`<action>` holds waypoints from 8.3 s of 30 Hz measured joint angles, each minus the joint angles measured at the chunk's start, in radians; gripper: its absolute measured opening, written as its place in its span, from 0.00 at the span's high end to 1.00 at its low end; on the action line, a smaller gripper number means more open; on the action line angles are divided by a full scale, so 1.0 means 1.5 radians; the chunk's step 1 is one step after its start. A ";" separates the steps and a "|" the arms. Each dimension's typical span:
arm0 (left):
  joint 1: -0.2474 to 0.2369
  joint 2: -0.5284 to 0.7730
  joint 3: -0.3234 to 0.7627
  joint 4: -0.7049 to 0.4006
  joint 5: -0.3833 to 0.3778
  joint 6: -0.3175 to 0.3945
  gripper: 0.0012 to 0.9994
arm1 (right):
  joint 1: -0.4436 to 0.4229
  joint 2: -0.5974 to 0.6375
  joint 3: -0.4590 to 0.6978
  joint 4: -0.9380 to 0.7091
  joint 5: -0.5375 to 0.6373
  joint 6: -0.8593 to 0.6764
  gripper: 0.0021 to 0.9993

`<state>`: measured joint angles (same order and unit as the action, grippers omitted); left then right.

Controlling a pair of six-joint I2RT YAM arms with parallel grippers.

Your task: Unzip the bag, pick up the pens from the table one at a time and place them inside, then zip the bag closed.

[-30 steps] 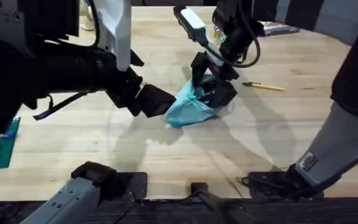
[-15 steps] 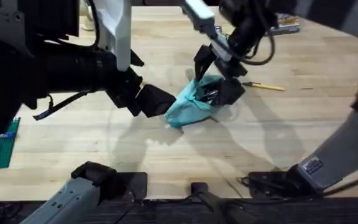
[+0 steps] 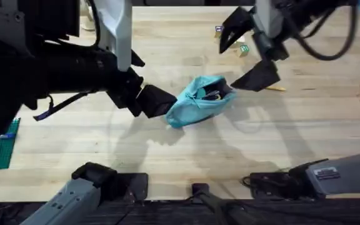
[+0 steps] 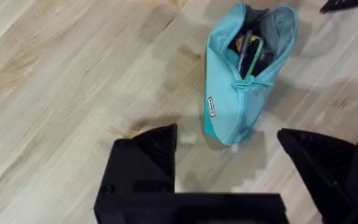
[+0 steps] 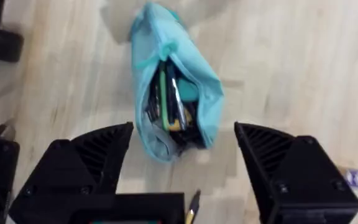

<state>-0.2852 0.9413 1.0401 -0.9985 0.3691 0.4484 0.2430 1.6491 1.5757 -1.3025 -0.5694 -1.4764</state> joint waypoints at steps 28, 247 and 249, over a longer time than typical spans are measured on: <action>0.000 0.000 0.000 0.000 0.000 0.000 0.01 | -0.168 -0.035 0.000 -0.004 0.263 0.178 0.00; 0.299 0.000 0.000 -0.113 0.056 0.332 0.01 | 0.203 0.114 -0.138 0.201 0.176 -0.084 0.97; 0.299 0.000 0.000 -0.113 0.056 0.332 0.01 | 0.202 0.118 -0.136 0.203 0.166 -0.083 0.97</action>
<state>0.1635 0.9413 1.0401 -1.1675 0.4530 0.9470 0.5465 1.8267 1.3720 -0.9985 -0.3202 -1.6004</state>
